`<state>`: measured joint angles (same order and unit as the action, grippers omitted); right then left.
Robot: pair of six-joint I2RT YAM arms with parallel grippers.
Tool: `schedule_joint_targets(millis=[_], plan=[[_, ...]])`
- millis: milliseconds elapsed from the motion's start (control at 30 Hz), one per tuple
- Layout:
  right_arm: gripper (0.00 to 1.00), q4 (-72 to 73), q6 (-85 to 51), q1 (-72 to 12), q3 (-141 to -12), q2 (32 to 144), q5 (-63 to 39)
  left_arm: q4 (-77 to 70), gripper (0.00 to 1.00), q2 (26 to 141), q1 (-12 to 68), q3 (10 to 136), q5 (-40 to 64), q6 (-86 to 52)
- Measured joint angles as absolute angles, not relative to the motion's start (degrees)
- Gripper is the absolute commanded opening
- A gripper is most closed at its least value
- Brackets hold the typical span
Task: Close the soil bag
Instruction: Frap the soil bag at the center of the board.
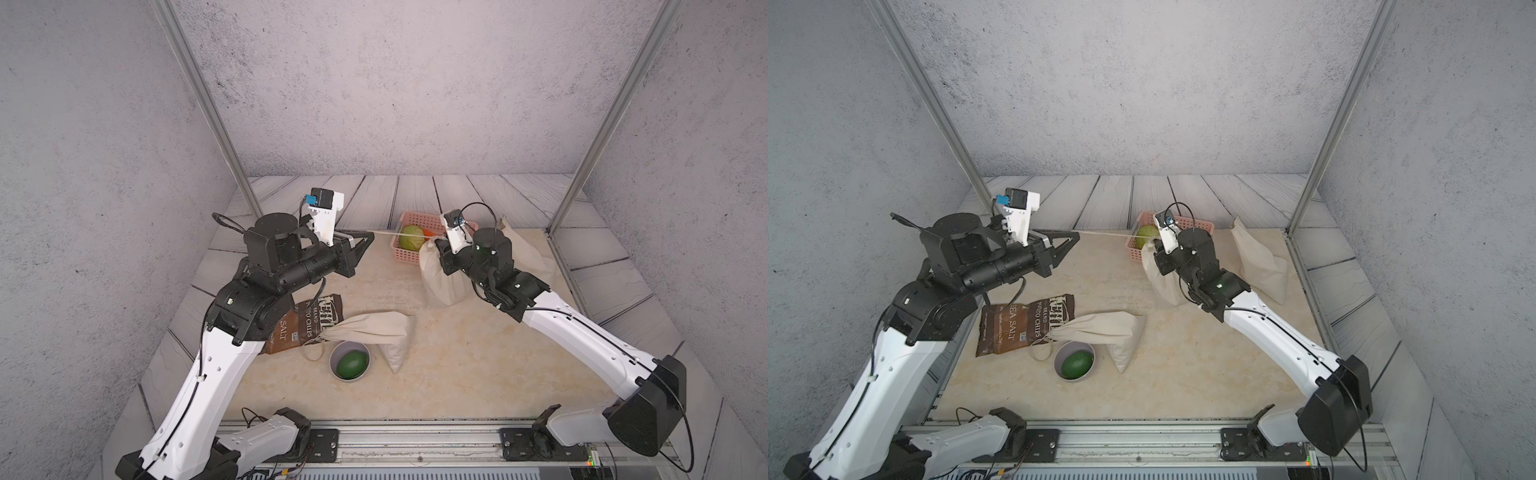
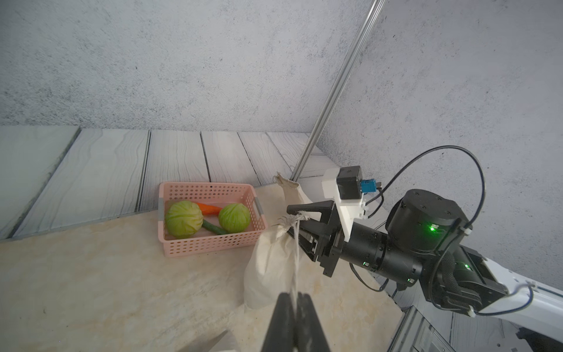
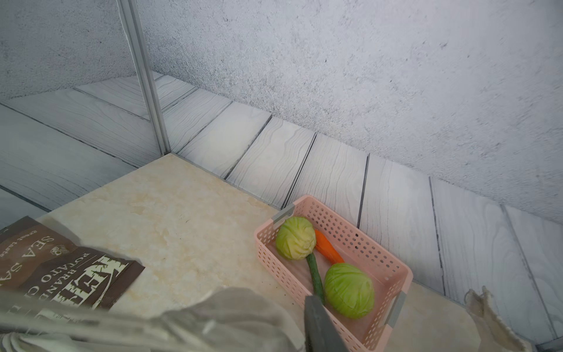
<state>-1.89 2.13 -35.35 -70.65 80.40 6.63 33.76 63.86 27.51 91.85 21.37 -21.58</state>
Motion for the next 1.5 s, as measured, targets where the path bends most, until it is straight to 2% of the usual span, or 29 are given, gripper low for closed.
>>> schedule_joint_targets(millis=[267,433,633,1067,1333,1500], plan=[[0.36,-0.9,2.9,-33.1,-64.0,83.7,-6.4,36.5,0.0,64.1,27.4,86.5,20.1,-22.2],[0.49,-7.6,4.5,-30.7,-68.7,83.4,-13.0,31.6,0.0,64.6,27.0,86.4,22.0,-23.8],[0.59,-13.1,5.8,-32.3,-71.0,80.4,-16.2,26.3,0.0,65.6,26.6,87.9,24.5,-25.5],[0.67,-15.3,7.2,-42.5,-80.0,80.5,-15.8,24.6,0.0,65.8,26.3,88.8,26.9,-26.0],[0.65,-12.6,5.7,-45.8,-83.1,85.4,-6.2,24.6,0.0,65.7,26.3,88.8,27.6,-26.2],[0.45,-12.5,4.8,-46.0,-85.9,87.8,-2.8,24.5,0.0,65.6,26.3,88.8,27.7,-26.5]])
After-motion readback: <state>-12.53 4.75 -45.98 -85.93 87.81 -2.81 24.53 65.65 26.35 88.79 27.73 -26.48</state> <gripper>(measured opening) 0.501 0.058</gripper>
